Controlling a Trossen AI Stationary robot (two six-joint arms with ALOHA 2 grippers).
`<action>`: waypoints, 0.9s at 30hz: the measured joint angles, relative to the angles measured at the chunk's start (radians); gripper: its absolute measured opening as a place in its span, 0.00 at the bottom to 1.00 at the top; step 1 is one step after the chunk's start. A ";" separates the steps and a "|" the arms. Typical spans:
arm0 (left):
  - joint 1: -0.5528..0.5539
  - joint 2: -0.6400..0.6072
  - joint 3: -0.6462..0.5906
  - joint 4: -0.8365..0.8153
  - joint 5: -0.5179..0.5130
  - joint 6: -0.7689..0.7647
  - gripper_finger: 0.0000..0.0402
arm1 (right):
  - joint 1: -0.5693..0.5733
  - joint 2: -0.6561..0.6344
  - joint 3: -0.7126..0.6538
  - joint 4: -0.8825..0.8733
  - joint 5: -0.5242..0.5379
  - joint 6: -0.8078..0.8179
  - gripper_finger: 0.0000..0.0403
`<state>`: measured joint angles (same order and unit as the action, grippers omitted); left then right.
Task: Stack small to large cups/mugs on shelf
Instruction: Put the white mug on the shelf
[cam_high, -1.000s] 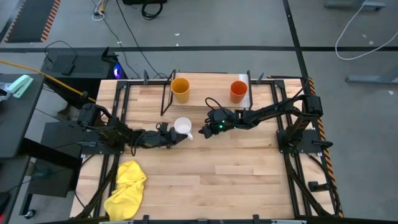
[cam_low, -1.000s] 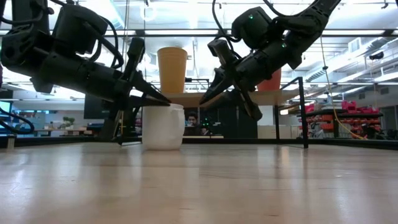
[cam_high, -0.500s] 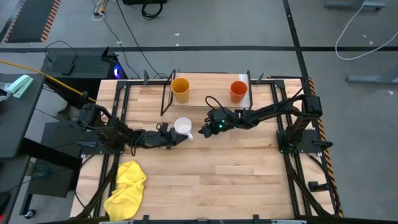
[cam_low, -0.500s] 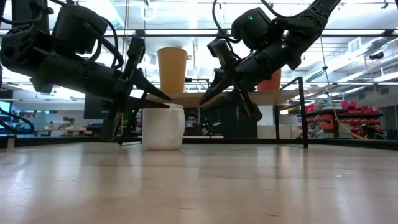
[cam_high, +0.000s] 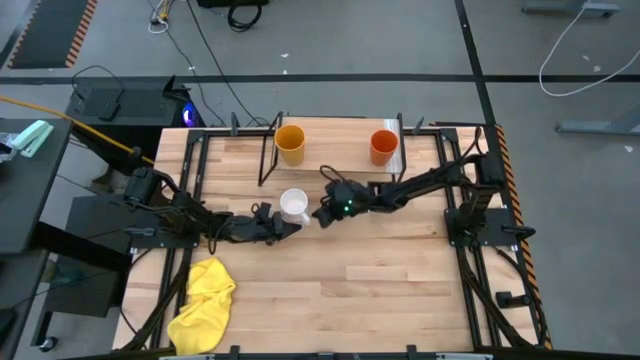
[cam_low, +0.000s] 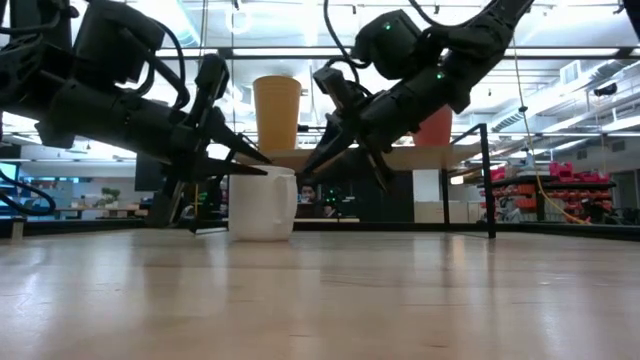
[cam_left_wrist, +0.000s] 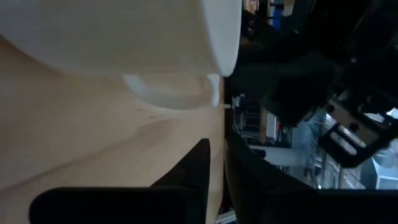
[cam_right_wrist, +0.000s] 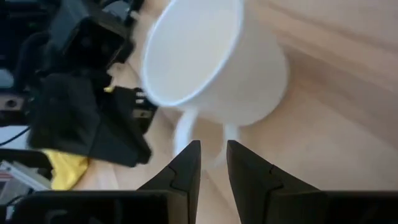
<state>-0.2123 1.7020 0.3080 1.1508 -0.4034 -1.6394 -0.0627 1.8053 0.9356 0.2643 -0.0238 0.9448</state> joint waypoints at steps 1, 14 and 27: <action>0.000 0.000 0.000 -0.003 -0.003 0.000 0.15 | -0.012 0.000 0.000 -0.006 -0.008 0.000 0.21; 0.008 0.000 0.000 -0.023 -0.038 0.009 0.13 | -0.035 0.014 0.001 0.005 -0.056 0.046 0.22; 0.008 0.000 -0.001 -0.023 -0.037 0.001 0.12 | 0.011 0.118 0.144 -0.071 -0.064 0.014 0.21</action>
<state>-0.2047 1.7020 0.3071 1.1274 -0.4402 -1.6388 -0.0513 1.9232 1.0798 0.1932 -0.0875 0.9587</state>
